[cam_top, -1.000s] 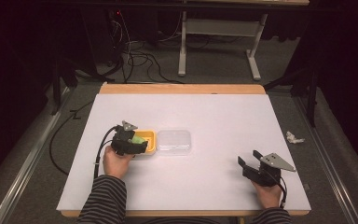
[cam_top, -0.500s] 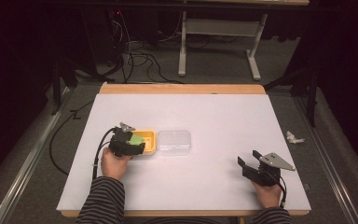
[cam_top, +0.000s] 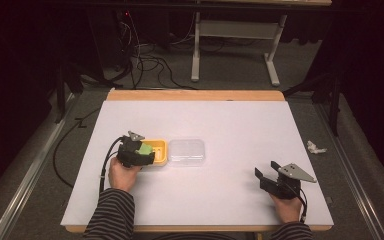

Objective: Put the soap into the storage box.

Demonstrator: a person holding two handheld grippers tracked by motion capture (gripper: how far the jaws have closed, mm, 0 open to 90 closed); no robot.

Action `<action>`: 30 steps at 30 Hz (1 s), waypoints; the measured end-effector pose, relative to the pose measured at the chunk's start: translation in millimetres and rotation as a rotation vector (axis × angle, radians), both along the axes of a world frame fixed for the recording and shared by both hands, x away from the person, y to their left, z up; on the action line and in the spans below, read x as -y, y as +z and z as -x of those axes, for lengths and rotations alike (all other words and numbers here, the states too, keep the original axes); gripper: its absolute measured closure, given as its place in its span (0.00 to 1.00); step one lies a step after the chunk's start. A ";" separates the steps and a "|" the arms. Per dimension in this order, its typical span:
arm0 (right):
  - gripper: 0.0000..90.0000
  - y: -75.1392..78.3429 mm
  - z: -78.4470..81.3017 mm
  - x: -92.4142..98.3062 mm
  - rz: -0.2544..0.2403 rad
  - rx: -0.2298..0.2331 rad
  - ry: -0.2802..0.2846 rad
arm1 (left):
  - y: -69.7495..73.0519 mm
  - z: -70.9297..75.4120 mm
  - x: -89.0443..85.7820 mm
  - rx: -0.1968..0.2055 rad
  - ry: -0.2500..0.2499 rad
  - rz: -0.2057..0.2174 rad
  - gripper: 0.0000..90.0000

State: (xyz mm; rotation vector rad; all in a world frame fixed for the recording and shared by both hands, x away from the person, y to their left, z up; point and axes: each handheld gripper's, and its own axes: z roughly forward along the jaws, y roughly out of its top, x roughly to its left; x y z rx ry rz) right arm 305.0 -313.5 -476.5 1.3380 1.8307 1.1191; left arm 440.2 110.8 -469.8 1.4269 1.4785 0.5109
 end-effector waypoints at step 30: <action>0.36 0.2 0.5 -1.6 0.009 -0.006 -0.009 | 31.3 28.7 -14.0 0.098 0.011 0.129 0.23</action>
